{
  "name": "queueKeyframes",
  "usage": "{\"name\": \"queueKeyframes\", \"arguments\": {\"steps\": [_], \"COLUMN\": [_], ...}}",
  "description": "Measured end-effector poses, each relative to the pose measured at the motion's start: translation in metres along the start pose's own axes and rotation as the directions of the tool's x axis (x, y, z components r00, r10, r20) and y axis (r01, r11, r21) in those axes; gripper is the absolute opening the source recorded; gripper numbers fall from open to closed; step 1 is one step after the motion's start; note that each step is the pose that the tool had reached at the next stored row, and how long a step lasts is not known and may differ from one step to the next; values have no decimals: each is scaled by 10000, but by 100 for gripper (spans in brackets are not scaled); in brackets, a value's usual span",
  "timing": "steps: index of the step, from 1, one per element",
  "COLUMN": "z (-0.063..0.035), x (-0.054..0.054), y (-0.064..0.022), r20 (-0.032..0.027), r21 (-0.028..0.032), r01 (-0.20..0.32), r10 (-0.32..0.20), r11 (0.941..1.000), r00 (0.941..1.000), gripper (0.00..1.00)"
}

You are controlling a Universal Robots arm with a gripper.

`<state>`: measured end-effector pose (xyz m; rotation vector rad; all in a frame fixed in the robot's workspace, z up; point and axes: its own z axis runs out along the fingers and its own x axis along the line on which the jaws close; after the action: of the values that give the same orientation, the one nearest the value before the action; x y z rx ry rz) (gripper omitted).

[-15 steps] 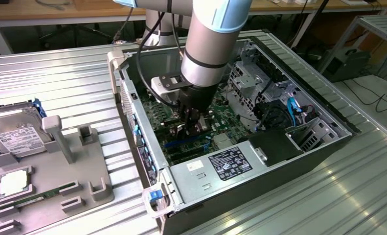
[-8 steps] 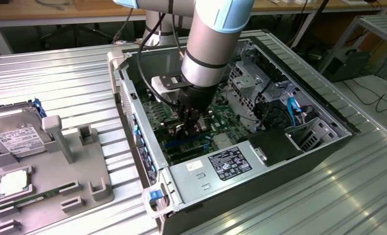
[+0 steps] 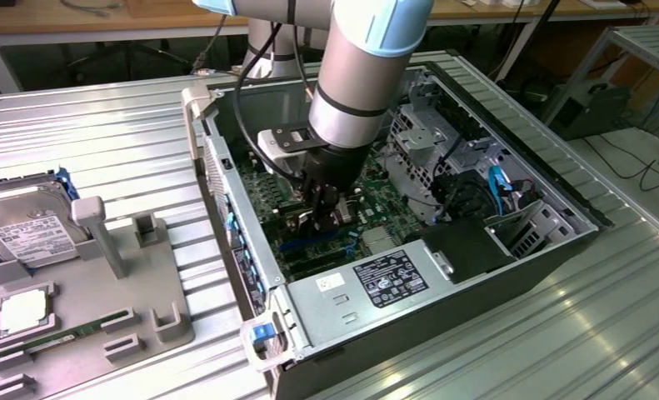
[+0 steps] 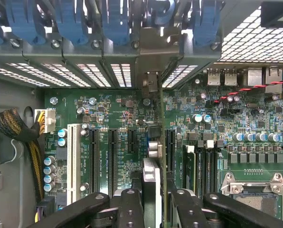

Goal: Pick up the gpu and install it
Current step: 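Insert the gpu into the slot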

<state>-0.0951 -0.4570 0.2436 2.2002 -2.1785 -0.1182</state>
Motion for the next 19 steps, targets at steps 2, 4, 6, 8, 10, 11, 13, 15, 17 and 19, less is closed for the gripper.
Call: {"name": "queueKeyframes", "arguments": {"steps": [2,4,6,8,10,11,13,15,17,19], "z": [0,0,-1,-4,-7,-7,-9,-10,-10,-10], "x": [0,0,0,0,1,1,1,1,1,1], "y": [0,0,-8,-72,-88,-90,-99,-109,-110,-111], "r20": [0,0,0,3,1,0,-2,-3,-1,-1], "r21": [0,0,-2,2,1,0,-1,-3,-2,-2], "r01": [0,0,0,-1,0,-1,-1,-4,-4,-2], "r10": [0,0,0,1,0,1,1,4,4,2], "r11": [10000,10000,10000,10000,10000,10000,10000,10000,10000,10000], "r00": [10000,10000,10000,10000,10000,10000,10000,10000,10000,10000], "gripper": [28,28,28,28,28,28,28,28,28,28]}}
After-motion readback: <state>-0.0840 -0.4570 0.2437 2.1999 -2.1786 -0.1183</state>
